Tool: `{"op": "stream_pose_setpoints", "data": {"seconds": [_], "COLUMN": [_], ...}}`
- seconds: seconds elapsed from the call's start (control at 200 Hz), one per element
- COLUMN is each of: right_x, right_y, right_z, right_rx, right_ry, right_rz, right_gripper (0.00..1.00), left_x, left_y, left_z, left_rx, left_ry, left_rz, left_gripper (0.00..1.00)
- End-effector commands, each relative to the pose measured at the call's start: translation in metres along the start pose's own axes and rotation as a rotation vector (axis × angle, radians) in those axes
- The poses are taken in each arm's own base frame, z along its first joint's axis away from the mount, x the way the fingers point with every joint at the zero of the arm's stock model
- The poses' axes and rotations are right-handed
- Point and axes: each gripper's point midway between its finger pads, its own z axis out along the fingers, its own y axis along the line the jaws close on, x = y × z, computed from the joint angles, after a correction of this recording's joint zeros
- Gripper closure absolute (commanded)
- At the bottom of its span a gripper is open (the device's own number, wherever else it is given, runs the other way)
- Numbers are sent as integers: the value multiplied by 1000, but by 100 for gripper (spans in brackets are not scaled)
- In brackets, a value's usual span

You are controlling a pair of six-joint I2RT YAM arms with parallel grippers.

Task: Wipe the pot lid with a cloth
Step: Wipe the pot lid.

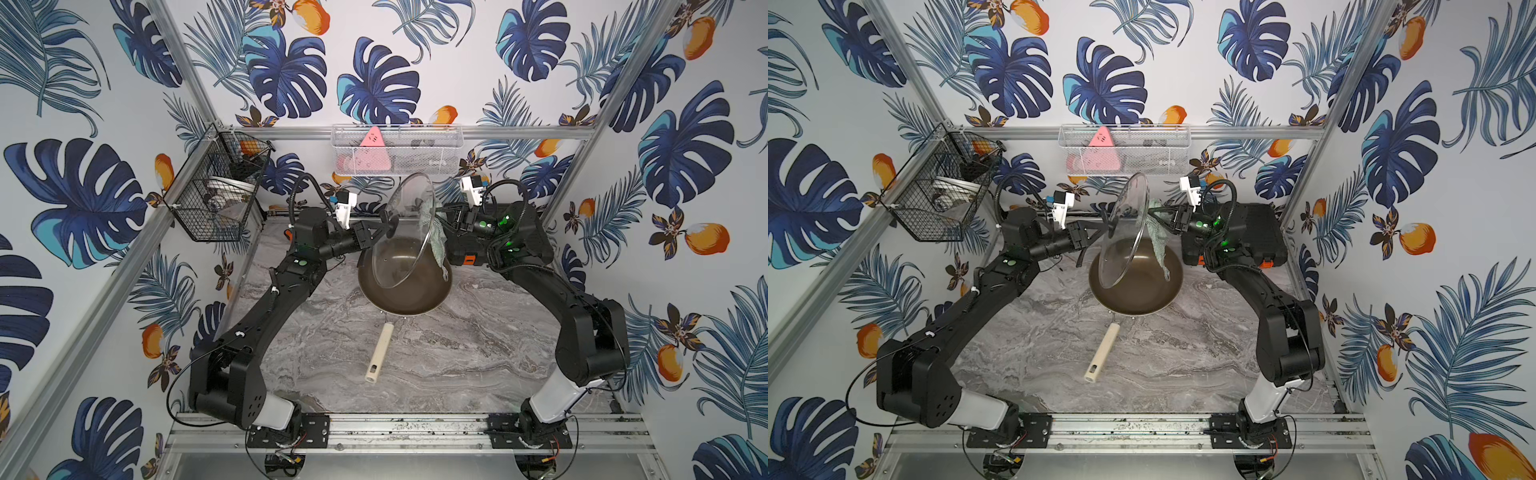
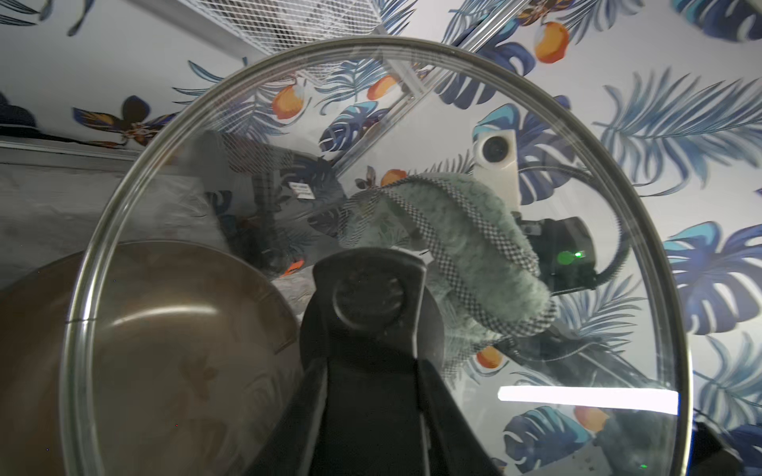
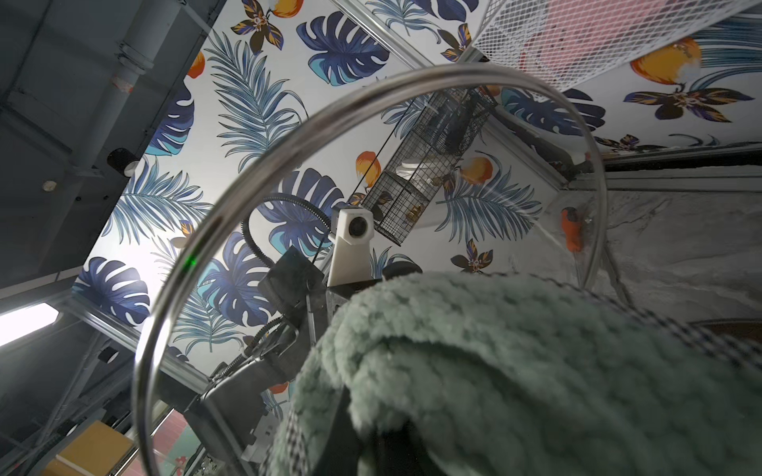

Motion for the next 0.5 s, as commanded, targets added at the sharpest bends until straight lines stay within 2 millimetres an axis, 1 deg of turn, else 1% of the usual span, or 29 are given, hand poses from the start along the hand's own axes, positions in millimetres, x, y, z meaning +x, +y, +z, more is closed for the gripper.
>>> {"op": "stream_pose_setpoints", "data": {"seconds": [0.0,0.085,0.225,0.31,0.495], "right_x": [13,19,25,26,29], "right_y": [-15,-23,-27,-25,-19], "right_z": [-7,-13,-23,-26,-33], "right_rx": [105,196,298,334,381], "right_ry": [33,55,82,91,102], "right_rz": [-25,-42,-79,-94,-119], "right_gripper": [100,100,100,100,100], "left_x": [-5,-4,-2,1,1], "left_y": [5,13,24,33,47], "left_z": [-9,-11,-12,-13,-16], "left_rx": [-100,-165,-257,-316,-429], "left_ry": [9,30,59,75,92], "left_rz": [163,193,238,263,325], "left_gripper": [100,100,100,100,100]}}
